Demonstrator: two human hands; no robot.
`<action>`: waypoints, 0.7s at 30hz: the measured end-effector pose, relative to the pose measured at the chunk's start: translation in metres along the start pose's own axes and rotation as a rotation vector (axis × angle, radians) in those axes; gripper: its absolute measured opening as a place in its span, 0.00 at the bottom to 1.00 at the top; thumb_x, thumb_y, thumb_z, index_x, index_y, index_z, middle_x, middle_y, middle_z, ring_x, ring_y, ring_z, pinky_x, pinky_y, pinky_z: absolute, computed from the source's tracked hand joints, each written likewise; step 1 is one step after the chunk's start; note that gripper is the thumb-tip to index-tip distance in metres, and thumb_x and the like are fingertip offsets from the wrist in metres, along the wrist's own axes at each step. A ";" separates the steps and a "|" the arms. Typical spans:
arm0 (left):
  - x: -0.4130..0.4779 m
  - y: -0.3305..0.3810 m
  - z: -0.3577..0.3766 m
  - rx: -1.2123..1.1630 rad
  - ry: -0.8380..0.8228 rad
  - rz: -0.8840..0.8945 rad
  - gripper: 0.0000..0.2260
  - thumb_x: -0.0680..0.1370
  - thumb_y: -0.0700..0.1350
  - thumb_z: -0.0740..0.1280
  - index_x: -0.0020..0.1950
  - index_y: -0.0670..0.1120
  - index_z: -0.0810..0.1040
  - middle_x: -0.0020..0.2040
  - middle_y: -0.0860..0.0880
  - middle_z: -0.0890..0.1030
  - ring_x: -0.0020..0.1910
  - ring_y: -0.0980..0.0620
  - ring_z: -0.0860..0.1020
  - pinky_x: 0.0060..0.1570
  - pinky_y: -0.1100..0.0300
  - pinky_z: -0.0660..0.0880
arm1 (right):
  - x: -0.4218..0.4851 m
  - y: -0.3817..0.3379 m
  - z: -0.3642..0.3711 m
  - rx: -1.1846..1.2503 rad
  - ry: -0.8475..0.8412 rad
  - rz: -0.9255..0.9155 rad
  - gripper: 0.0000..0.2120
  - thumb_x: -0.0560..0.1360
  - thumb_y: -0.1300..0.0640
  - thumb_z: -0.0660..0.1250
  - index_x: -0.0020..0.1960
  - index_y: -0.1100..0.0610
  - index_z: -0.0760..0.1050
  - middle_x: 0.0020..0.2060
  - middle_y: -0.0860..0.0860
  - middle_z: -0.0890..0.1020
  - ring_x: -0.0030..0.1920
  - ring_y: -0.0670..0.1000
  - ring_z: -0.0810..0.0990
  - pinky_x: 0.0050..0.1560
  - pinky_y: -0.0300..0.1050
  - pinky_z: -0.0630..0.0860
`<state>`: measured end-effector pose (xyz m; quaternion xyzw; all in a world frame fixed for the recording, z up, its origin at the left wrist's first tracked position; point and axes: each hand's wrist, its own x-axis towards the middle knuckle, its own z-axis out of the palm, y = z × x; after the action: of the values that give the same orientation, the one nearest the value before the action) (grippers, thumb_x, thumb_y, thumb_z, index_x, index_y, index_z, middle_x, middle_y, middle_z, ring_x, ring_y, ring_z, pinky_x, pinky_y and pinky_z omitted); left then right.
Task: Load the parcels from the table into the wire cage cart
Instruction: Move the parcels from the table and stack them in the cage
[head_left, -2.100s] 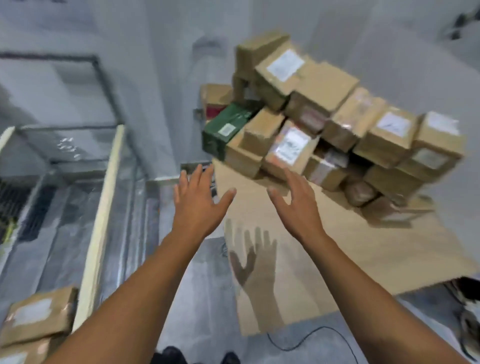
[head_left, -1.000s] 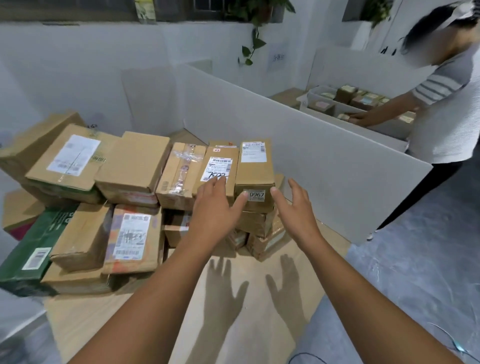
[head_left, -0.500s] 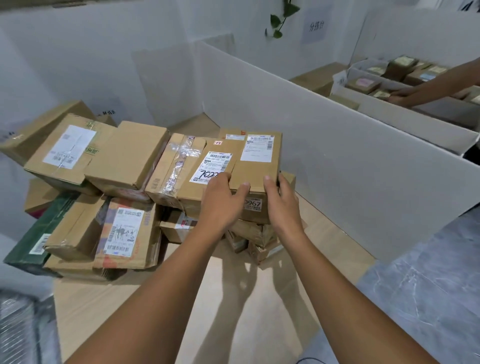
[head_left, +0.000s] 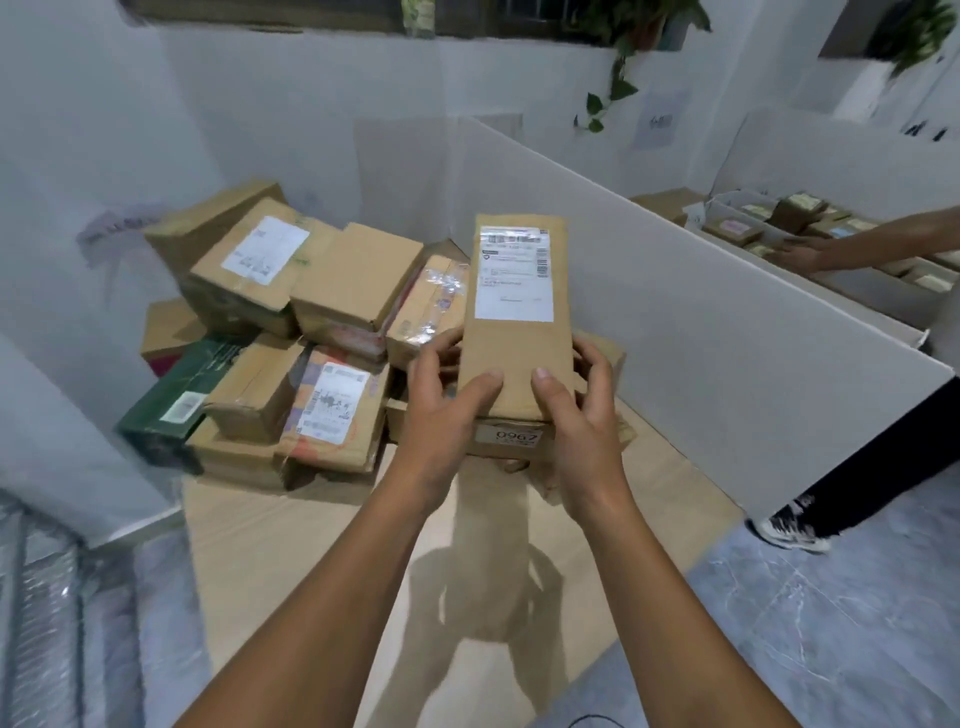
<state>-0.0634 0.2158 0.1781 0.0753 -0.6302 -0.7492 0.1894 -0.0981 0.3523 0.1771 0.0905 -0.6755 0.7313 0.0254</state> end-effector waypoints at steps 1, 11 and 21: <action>-0.016 0.005 -0.022 -0.036 0.033 0.010 0.25 0.70 0.54 0.75 0.66 0.59 0.73 0.67 0.49 0.78 0.65 0.51 0.78 0.62 0.51 0.79 | -0.015 0.001 0.017 -0.009 -0.060 -0.004 0.32 0.71 0.39 0.73 0.74 0.35 0.68 0.70 0.46 0.75 0.69 0.48 0.78 0.68 0.59 0.78; -0.216 0.023 -0.295 -0.133 0.466 0.037 0.40 0.69 0.58 0.77 0.77 0.67 0.61 0.71 0.59 0.75 0.69 0.56 0.77 0.63 0.56 0.77 | -0.214 0.022 0.251 0.013 -0.663 0.105 0.29 0.74 0.45 0.69 0.75 0.40 0.69 0.71 0.47 0.72 0.69 0.44 0.77 0.64 0.42 0.78; -0.382 0.021 -0.463 -0.163 0.989 0.091 0.33 0.76 0.48 0.72 0.78 0.63 0.63 0.71 0.55 0.77 0.68 0.53 0.79 0.61 0.54 0.79 | -0.375 0.058 0.439 -0.176 -1.249 0.256 0.35 0.71 0.31 0.72 0.75 0.32 0.66 0.72 0.46 0.72 0.68 0.48 0.78 0.67 0.53 0.79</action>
<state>0.4533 -0.0662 0.0601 0.3786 -0.4069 -0.6617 0.5032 0.3040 -0.0568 0.0885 0.4156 -0.6259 0.4801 -0.4527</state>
